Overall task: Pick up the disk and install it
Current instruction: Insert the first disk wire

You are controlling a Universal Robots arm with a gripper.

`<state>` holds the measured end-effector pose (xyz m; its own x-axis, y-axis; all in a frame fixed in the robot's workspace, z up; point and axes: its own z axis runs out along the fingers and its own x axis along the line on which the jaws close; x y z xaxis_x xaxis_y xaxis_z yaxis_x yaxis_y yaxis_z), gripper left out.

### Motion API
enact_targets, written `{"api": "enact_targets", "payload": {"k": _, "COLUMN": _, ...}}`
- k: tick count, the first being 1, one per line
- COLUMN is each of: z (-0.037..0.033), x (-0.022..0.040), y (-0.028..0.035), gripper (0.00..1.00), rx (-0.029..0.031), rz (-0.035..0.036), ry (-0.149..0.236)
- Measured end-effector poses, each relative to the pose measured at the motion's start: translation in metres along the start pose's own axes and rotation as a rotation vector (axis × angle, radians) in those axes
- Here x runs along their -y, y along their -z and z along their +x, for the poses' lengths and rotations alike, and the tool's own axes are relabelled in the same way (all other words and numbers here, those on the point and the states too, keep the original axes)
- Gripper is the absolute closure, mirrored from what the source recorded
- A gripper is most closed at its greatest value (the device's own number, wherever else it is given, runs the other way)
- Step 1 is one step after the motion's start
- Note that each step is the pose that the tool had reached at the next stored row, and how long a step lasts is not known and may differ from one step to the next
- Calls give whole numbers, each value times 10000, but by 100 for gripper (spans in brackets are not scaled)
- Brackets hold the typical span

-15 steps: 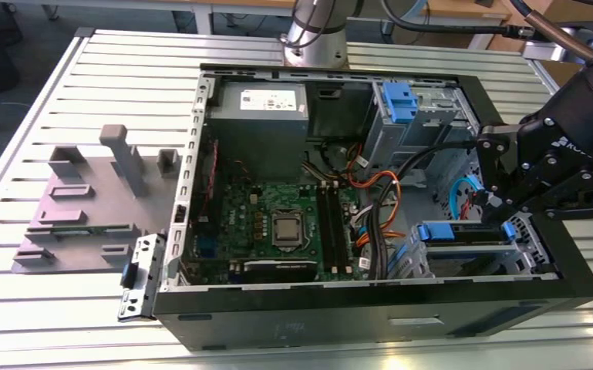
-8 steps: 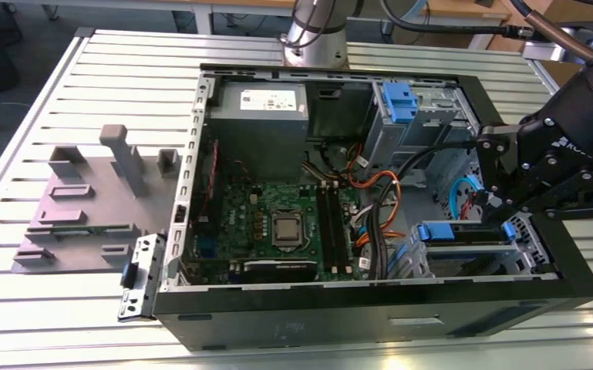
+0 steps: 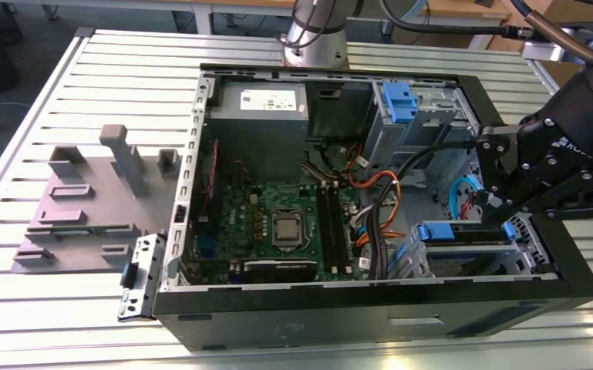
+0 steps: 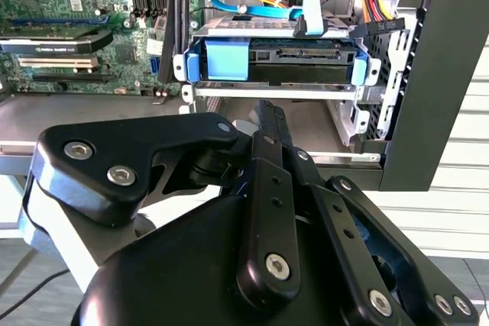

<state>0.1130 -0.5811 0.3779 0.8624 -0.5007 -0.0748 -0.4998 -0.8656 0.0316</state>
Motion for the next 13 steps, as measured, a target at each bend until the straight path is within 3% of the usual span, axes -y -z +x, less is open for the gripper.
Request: {"api": "enact_targets", "payload": {"k": 13, "z": 0, "x": 0, "y": -1, "gripper": 89, "rx": -13, "rz": -25, "ry": 79}}
